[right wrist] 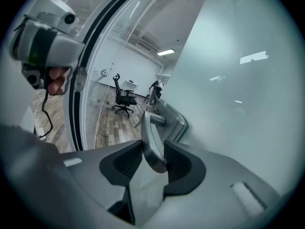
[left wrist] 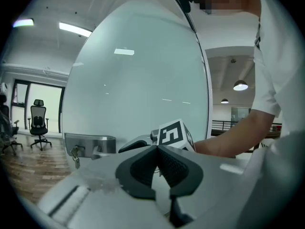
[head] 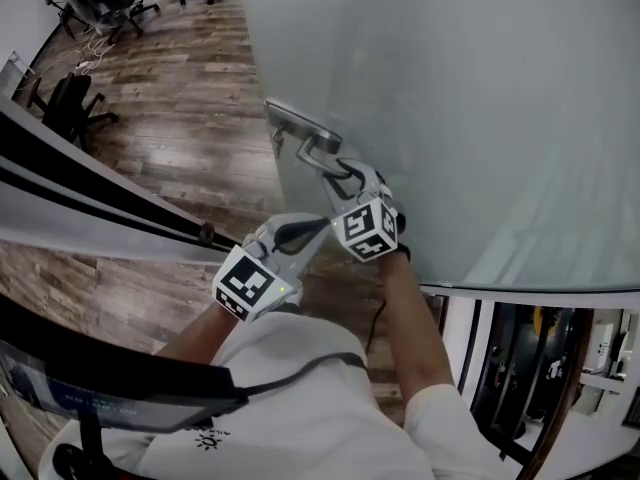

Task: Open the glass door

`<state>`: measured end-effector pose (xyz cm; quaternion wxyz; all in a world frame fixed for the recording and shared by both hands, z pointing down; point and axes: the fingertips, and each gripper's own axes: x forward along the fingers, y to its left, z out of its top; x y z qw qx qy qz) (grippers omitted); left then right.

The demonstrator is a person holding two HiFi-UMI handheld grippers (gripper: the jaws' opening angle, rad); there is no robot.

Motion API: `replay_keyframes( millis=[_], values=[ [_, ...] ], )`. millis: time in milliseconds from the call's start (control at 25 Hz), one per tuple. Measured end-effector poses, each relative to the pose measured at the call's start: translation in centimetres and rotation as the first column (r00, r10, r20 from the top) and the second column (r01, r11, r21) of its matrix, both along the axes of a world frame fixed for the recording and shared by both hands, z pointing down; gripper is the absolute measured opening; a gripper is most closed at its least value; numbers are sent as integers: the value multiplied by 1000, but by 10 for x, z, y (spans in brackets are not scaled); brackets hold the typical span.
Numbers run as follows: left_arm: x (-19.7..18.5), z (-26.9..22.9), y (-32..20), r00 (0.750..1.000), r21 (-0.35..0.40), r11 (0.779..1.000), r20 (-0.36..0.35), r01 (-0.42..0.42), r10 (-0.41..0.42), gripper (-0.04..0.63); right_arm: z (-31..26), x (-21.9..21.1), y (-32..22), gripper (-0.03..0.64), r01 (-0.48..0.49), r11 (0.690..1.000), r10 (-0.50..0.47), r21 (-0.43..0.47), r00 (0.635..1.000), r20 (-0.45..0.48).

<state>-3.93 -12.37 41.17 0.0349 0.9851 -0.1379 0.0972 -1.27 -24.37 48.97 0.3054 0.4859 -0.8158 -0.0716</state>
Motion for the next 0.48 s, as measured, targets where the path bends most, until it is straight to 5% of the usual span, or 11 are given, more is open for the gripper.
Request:
replay_keyframes(
  millis=[320, 480],
  values=[
    [-8, 7, -14, 1000, -27, 999, 2, 21, -21, 3, -3, 11, -9, 143, -24, 1000, 24, 10, 1000, 4],
    [23, 0, -52, 998, -36, 997, 18, 65, -65, 3, -11, 42, -40, 138, -22, 1000, 22, 5, 999, 24]
  ],
)
